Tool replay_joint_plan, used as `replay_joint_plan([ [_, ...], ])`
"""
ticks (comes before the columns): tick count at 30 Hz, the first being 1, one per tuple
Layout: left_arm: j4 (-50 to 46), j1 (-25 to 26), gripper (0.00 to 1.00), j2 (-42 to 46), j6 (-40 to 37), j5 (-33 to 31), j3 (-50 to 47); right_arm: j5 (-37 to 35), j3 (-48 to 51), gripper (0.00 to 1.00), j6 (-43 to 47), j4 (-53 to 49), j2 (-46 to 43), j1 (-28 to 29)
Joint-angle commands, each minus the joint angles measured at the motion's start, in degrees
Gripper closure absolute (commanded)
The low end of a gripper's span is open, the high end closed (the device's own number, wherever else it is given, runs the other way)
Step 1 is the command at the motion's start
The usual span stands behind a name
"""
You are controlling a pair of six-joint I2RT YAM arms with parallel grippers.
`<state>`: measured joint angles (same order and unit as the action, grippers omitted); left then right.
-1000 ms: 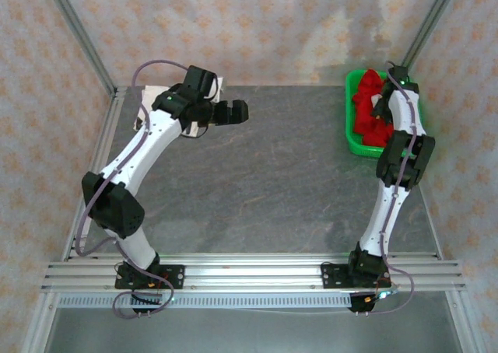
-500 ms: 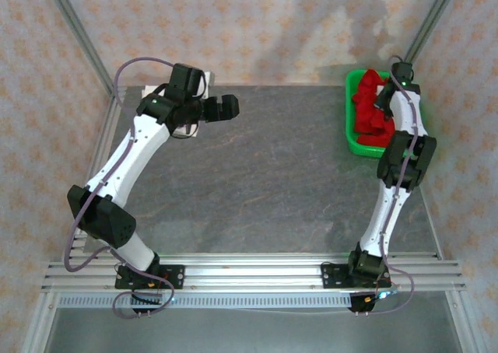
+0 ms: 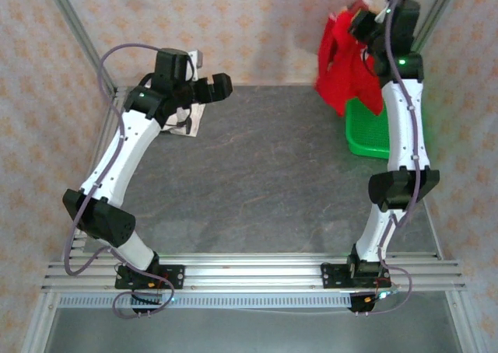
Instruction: Fold and stack the t-shirts
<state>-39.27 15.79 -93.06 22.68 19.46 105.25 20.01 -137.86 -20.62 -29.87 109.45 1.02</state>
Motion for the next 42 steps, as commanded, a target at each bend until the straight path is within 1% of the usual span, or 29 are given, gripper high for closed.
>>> replay_joint_plan([
  [1,1.4,-2.4,0.00,0.7,0.3,-0.8,3.9,10.8,-11.9,1.00,-8.5,5.5,0.0,3.0],
  [3,-0.1,-4.2,0.00,1.7,0.6,-3.0,5.8,12.9,-15.7,1.00,-13.7,8.7,1.0,5.7],
  [6,-3.3,-7.2,0.00,3.8,0.5,-6.9,8.6,15.7,-16.0,1.00,-23.5,15.5,0.9,9.6],
  [8,-5.5,-8.2,0.00,5.7,-1.1,-10.0,10.2,17.9,-16.1,1.00,-27.7,18.0,0.8,12.4],
  [10,-7.1,-8.4,0.00,7.7,-3.3,-13.3,11.0,18.7,-15.6,1.00,-29.4,17.4,0.6,15.1],
  [13,-9.1,-8.7,0.00,11.1,-4.9,-17.3,10.3,20.1,-12.6,1.00,-31.2,12.8,0.1,18.2],
  [15,-9.3,-9.3,0.00,14.0,-4.6,-19.1,7.7,22.3,-7.6,1.00,-30.9,10.2,-0.8,19.8],
  [17,-9.3,-9.4,0.00,16.3,-4.9,-20.0,4.4,20.7,-1.7,1.00,-28.3,3.3,-2.4,20.5],
  [19,-8.9,-9.3,0.00,18.9,-4.9,-20.0,0.3,19.6,7.3,1.00,-25.1,-0.1,-4.7,20.6],
  [20,-8.4,-9.4,0.00,20.2,-4.7,-19.9,-2.4,17.2,12.3,1.00,-24.1,-2.7,-5.8,20.5],
  [22,-7.5,-9.3,0.00,22.2,-3.9,-19.1,-7.7,16.1,22.3,1.00,-23.1,-3.2,-6.9,20.1],
  [25,-5.5,-9.2,0.00,24.8,-2.3,-16.3,-16.4,14.9,36.0,1.00,-23.2,-2.7,-6.7,18.8],
  [26,-4.3,-8.9,0.00,25.8,-1.5,-15.0,-19.8,13.4,40.0,1.00,-23.3,-2.9,-6.5,18.2],
  [28,-2.1,-6.6,0.01,27.2,-0.6,-14.3,-25.5,12.8,45.9,1.00,-22.8,-0.7,-6.2,17.2],
  [29,-1.2,-4.6,0.00,27.6,-0.4,-14.6,-27.9,12.3,48.4,1.00,-22.4,1.1,-6.2,16.9],
  [31,-0.1,-0.8,0.00,27.4,0.2,-14.8,-31.6,11.2,52.7,0.95,-22.5,5.4,-6.3,15.8],
  [33,1.2,0.8,0.00,26.6,2.8,-12.6,-34.9,9.6,55.5,0.91,-22.6,8.3,-6.3,14.4],
  [34,2.1,1.1,0.00,26.4,4.0,-11.1,-36.4,8.9,56.1,0.86,-22.5,8.8,-6.3,13.7],
  [36,4.2,2.0,0.01,25.9,4.9,-8.6,-39.5,7.9,56.5,0.70,-21.5,9.0,-6.4,12.6],
  [38,5.0,2.3,0.00,24.4,5.9,-7.5,-41.7,7.5,56.3,0.53,-19.9,7.7,-7.0,12.0],
  [40,5.4,2.4,0.00,22.1,6.3,-6.2,-42.3,7.4,55.8,0.41,-16.6,4.9,-8.2,12.0],
  [42,5.9,2.3,0.00,19.4,7.3,-6.2,-41.9,7.5,56.8,0.33,-13.7,2.2,-10.6,11.9],
])
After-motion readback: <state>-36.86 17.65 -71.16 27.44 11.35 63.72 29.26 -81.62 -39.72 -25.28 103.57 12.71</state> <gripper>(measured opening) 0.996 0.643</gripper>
